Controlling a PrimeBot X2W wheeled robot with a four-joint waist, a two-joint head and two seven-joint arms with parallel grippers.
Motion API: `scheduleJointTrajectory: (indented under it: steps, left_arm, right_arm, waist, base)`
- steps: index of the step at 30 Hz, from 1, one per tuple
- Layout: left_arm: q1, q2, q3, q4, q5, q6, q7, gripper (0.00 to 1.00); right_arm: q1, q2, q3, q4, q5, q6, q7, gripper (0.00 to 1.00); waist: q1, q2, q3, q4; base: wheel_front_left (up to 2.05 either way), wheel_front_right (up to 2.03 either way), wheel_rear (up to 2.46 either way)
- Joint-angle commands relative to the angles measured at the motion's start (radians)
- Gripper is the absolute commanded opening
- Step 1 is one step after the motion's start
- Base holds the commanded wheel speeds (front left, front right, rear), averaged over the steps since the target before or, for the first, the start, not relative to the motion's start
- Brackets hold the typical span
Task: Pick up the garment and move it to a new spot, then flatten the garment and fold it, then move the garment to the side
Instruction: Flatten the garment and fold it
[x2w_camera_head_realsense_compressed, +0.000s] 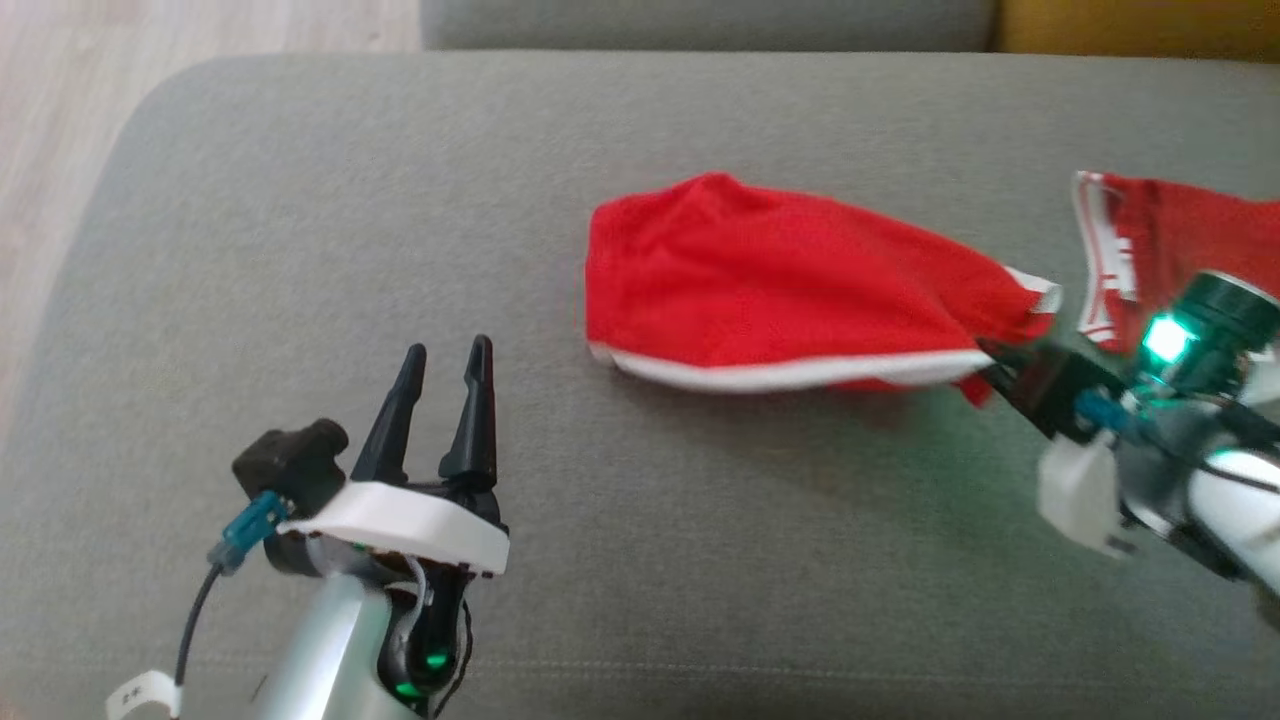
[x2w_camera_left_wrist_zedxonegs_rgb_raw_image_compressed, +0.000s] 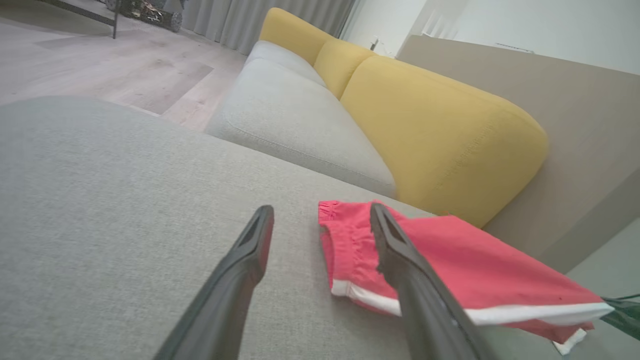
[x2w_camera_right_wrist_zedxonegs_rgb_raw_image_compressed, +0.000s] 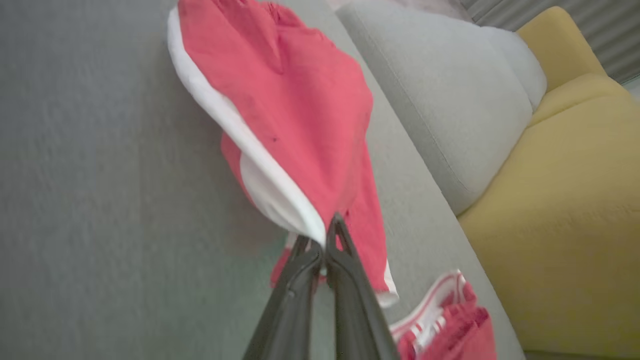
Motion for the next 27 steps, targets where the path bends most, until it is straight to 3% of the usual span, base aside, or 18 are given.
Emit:
scheduleJointTrajectory:
  steps: [1,6,9,10,11,12,18,23,27]
  left_arm:
    - [-0.025,0.008,0.024,-0.029,0.003,-0.003,-0.006,1.00]
    - [-0.030,0.008,0.009,-0.027,0.002,-0.003,-0.006,1.00]
    - [-0.034,0.008,0.002,-0.023,0.003,-0.003,-0.006,1.00]
    - [-0.036,0.008,-0.003,-0.018,0.005,-0.004,-0.006,1.00]
    - [-0.039,0.008,-0.010,-0.013,0.007,-0.005,-0.006,1.00]
    - [-0.042,0.008,-0.017,-0.007,0.009,-0.008,-0.006,1.00]
    - [-0.052,0.008,-0.031,0.014,0.018,-0.013,-0.006,1.00]
    - [-0.052,0.008,-0.036,0.026,0.027,-0.016,-0.006,1.00]
    - [-0.050,0.008,-0.042,0.035,0.027,-0.019,-0.006,1.00]
  right_arm:
    - [-0.028,-0.048,0.006,-0.040,0.002,0.007,0.011,0.00]
    - [-0.039,-0.164,0.054,-0.123,0.033,0.007,0.063,0.00]
    - [-0.034,-0.148,0.050,-0.123,0.055,0.007,0.065,0.00]
    - [-0.029,-0.138,0.052,-0.111,0.054,0.007,0.068,0.05]
    - [-0.023,-0.126,0.054,-0.094,0.049,0.007,0.064,0.91]
    - [-0.017,-0.109,0.054,-0.077,0.050,0.007,0.052,1.00]
    - [0.026,-0.015,-0.033,0.024,0.050,0.007,-0.003,1.00]
    - [0.127,0.041,-0.240,0.073,0.050,0.007,-0.024,1.00]
    - [0.239,0.130,-0.462,0.073,0.028,0.007,-0.032,1.00]
  waist:
    - [0.0000,-0.0001,-0.014,-0.021]
    - [0.0000,-0.0001,-0.006,-0.037]
    - [0.0000,-0.0001,0.007,-0.041]
    - [0.0000,-0.0001,0.011,-0.041]
    - [0.0000,-0.0001,0.015,-0.040]
    - [0.0000,-0.0001,0.017,-0.039]
    - [0.0000,-0.0001,0.019,-0.047]
    - [0.0000,-0.0001,0.006,-0.074]
    - [0.0000,-0.0001,-0.005,-0.098]
  base:
    - [0.00,0.00,0.00]
    - [0.00,0.00,0.00]
    - [0.00,0.00,0.00]
    - [0.00,0.00,0.00]
    - [0.00,0.00,0.00]
    - [0.00,0.00,0.00]
    - [0.00,0.00,0.00]
    - [0.00,0.00,0.00]
    - [0.00,0.00,0.00]
